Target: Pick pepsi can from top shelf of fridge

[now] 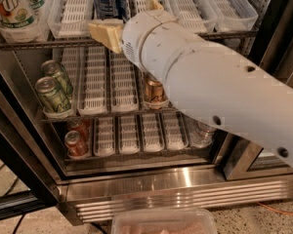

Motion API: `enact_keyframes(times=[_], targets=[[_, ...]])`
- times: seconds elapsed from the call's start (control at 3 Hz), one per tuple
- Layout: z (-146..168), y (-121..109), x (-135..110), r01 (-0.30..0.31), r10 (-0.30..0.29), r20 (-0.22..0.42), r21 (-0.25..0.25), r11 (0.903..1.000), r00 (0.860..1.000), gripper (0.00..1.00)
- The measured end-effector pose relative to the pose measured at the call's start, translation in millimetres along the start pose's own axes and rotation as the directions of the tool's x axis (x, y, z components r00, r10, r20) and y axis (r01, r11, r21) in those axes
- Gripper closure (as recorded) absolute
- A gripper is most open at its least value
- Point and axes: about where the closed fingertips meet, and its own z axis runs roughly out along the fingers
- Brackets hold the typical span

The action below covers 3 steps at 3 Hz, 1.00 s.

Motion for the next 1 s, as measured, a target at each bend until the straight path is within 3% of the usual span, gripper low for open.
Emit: enact_keyframes(times=[1.0], targets=[[26.1, 3.4, -10.6, 0.014, -0.014, 0.016, -0.021, 0.9997, 1.0, 0.34]])
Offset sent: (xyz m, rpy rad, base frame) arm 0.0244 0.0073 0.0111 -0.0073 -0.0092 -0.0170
